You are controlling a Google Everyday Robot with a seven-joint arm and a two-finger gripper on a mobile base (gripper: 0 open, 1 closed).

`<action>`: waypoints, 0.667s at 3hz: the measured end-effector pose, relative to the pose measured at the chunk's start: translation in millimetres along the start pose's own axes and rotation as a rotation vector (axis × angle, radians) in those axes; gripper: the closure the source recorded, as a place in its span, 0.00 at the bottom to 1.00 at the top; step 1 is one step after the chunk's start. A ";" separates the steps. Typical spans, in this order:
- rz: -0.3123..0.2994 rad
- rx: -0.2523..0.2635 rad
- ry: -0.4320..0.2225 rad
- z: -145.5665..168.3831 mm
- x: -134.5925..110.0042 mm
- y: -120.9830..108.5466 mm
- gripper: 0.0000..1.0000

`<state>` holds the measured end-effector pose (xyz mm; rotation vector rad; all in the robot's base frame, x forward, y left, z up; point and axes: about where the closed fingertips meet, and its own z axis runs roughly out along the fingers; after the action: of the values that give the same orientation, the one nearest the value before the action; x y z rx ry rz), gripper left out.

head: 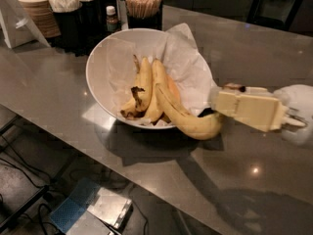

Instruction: Pick banana from white bowl

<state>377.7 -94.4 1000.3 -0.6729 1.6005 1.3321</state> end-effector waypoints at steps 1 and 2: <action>-0.149 0.095 -0.064 -67.5 -26.6 21.5 1.00; -0.306 0.126 -0.090 -97.1 -56.7 61.5 1.00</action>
Offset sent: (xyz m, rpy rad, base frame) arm -0.0956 -0.1160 0.1322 -0.1108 -0.4844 -0.2093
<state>320.5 -178.7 1078.0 -0.7368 1.4305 1.0153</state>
